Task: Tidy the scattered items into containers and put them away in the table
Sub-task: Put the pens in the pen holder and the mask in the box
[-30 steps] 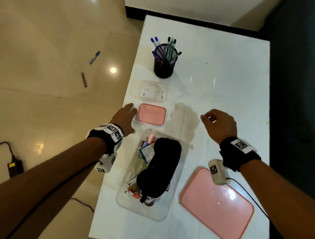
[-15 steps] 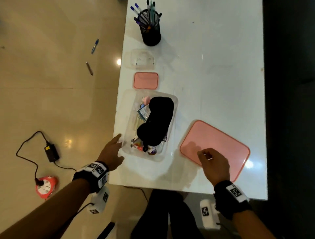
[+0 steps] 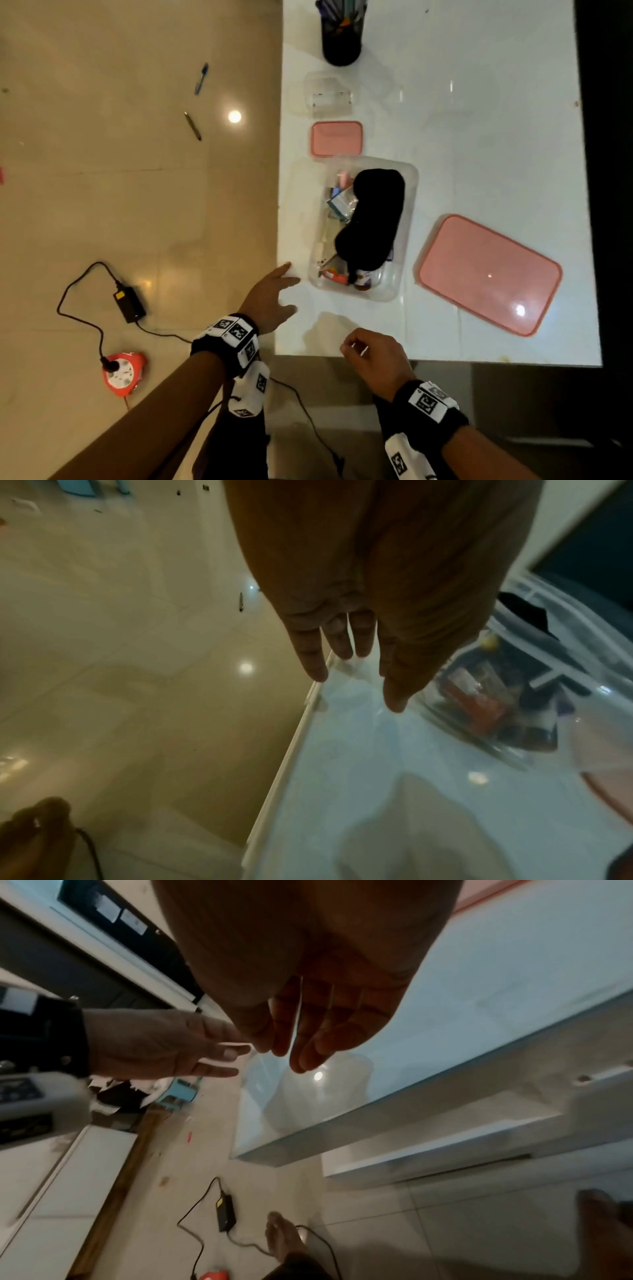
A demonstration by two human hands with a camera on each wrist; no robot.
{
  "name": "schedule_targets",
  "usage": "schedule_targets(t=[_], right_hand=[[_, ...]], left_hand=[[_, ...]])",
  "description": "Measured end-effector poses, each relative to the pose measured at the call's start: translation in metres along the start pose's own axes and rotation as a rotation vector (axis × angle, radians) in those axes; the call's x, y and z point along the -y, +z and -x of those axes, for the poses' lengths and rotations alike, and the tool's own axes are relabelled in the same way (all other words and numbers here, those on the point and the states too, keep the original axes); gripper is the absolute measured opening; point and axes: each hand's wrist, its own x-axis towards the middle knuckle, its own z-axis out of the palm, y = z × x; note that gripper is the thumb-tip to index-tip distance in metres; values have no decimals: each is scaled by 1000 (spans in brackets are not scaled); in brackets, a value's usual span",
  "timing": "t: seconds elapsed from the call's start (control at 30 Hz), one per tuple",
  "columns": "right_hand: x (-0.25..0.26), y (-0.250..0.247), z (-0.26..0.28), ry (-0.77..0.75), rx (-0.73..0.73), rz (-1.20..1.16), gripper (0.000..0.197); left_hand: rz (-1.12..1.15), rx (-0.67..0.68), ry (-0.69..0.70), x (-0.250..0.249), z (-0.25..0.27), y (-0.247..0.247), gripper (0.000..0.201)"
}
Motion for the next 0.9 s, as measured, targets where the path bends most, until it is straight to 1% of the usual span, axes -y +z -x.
schedule_targets(t=[0.1,0.2,0.27,0.33,0.37,0.43,0.53,0.63,0.7,0.8,0.9], right_hand=[[54,34,-19,-56,70,107,15],[114,76,-52,-49,77,166,12],[148,98,-75,7,29,110,7],[187,127,-109,94,3,26,4],[208,146,-131,131,10,-18,5],[236,169,-165,200,54,-58,6],[285,199,-220,211,133,-13,11],[333,204,-265,115,188,87,10],[364,198,-294,68,204,135,8],[400,177,-333,56,172,160,4],[423,154,-373,78,142,173,7]], left_hand=[[190,-19,-30,19,6,-33,38],[315,-35,-30,65,24,-81,29],[315,-24,-34,95,41,-111,28],[282,-9,-57,136,59,-146,26],[250,-14,-75,163,68,-166,24],[209,-21,-122,200,81,-192,24],[194,-33,-218,259,93,-236,24],[213,-64,-291,296,94,-273,22],[240,-86,-329,313,88,-296,20],[272,-92,-357,325,71,-329,19],[298,-79,-361,330,39,-361,18]])
